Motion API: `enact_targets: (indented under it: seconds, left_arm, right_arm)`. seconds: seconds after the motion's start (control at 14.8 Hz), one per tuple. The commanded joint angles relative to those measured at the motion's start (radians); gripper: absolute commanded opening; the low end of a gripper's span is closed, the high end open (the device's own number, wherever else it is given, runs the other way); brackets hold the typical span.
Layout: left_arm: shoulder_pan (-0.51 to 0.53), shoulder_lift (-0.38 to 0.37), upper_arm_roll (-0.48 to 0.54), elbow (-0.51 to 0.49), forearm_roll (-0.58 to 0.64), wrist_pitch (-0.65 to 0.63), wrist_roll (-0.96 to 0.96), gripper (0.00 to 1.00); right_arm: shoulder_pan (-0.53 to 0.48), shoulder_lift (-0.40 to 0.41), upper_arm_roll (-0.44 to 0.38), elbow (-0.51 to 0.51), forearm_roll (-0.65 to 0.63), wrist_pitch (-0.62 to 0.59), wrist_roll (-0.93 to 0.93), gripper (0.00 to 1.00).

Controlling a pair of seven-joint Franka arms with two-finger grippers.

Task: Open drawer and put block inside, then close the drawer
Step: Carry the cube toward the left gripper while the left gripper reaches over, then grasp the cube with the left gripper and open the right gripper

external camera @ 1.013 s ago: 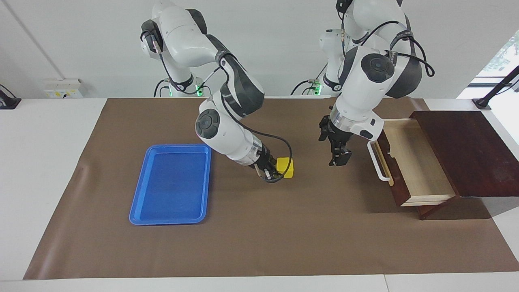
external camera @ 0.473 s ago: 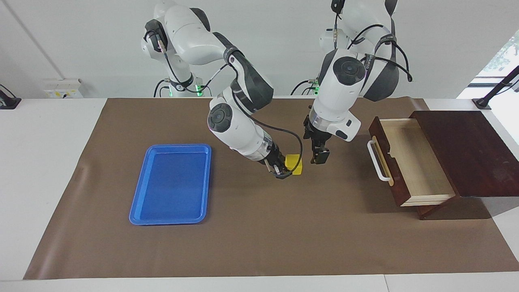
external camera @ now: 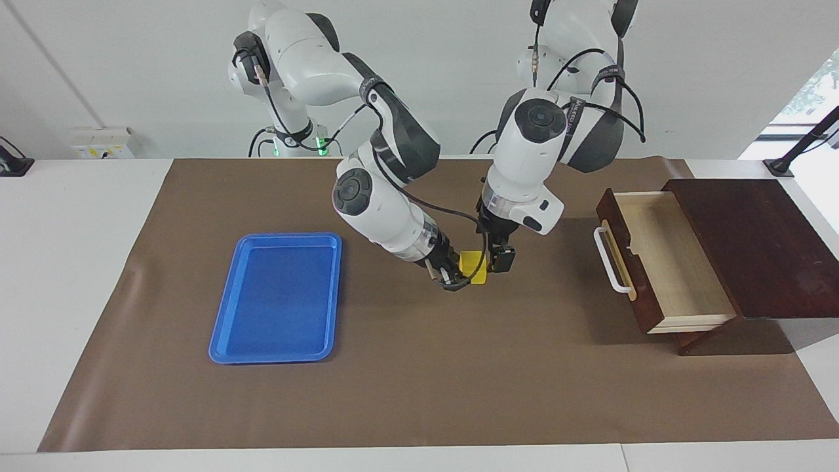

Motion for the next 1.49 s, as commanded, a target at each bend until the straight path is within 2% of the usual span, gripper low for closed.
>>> enact_targets:
  seconds: [0.0, 0.81, 0.88, 0.95, 1.08, 1.15, 1.42]
  left_arm:
    - [-0.011, 0.031, 0.016, 0.054, 0.010, 0.006, -0.020, 1.00]
    - [-0.050, 0.051, 0.020, 0.031, 0.059, 0.029, -0.021, 1.00]
    - [-0.049, 0.051, 0.020, 0.031, 0.059, 0.029, -0.021, 0.83]
    - [-0.051, 0.051, 0.020, 0.031, 0.059, 0.029, -0.023, 0.55]
    - [-0.051, 0.051, 0.020, 0.031, 0.062, 0.029, -0.023, 0.06]
    - [-0.050, 0.051, 0.020, 0.031, 0.062, 0.029, -0.023, 0.00]
    - [-0.046, 0.053, 0.022, 0.033, 0.062, 0.028, -0.023, 0.00]
  right_arm:
    - [0.001, 0.008, 0.005, 0.018, 0.016, 0.005, 0.022, 0.00]
    - [0.001, 0.008, 0.005, 0.018, 0.018, 0.013, 0.030, 0.00]
    - [0.001, 0.008, 0.006, 0.018, 0.018, 0.013, 0.030, 0.00]
    - [0.001, 0.008, 0.006, 0.018, 0.018, 0.013, 0.030, 0.00]
    - [0.001, 0.008, 0.006, 0.018, 0.018, 0.013, 0.030, 0.00]
    - [0.001, 0.008, 0.006, 0.018, 0.018, 0.015, 0.030, 0.00]
    - [0.001, 0.006, 0.005, 0.016, 0.038, 0.028, 0.037, 0.00]
